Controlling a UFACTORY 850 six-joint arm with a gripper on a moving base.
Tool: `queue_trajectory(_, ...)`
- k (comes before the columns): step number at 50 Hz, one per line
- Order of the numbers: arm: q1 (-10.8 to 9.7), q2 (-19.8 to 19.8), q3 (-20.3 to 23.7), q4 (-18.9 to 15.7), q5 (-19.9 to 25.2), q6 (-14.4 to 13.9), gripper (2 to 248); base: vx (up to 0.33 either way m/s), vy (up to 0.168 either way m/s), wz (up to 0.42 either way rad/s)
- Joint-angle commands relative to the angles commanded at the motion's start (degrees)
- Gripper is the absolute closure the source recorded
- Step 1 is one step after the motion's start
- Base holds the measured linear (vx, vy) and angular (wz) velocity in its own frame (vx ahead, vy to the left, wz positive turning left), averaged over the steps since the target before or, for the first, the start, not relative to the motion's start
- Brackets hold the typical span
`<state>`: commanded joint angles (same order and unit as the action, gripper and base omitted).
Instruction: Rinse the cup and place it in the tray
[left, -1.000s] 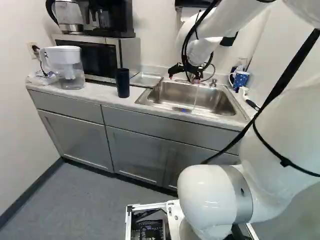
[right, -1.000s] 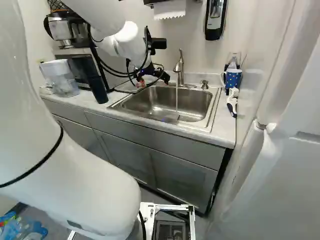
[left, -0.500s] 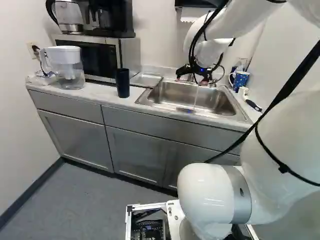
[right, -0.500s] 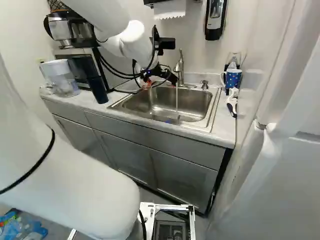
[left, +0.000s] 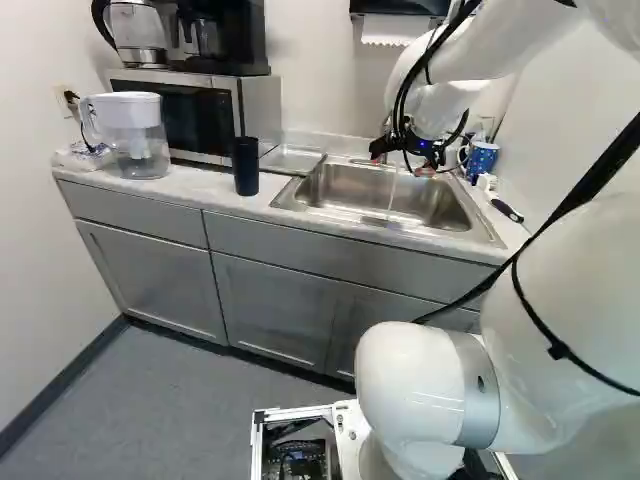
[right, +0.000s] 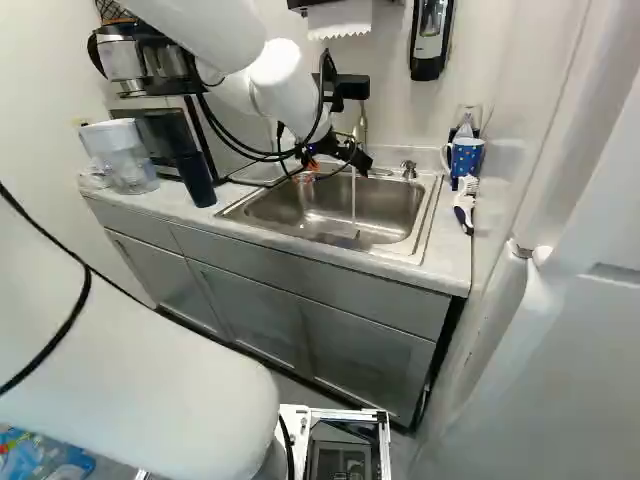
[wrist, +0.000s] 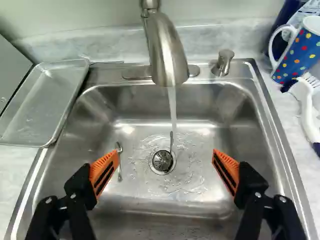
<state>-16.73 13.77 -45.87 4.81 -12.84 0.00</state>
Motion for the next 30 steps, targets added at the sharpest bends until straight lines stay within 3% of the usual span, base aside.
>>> queue_trajectory(18,0.2,0.1,0.1,0.0,0.0,0.0,3,0.000,0.000,0.000)
queue_trajectory(30,2.2,0.7,0.6,0.0,0.0,0.0,3,0.000,0.000,0.000)
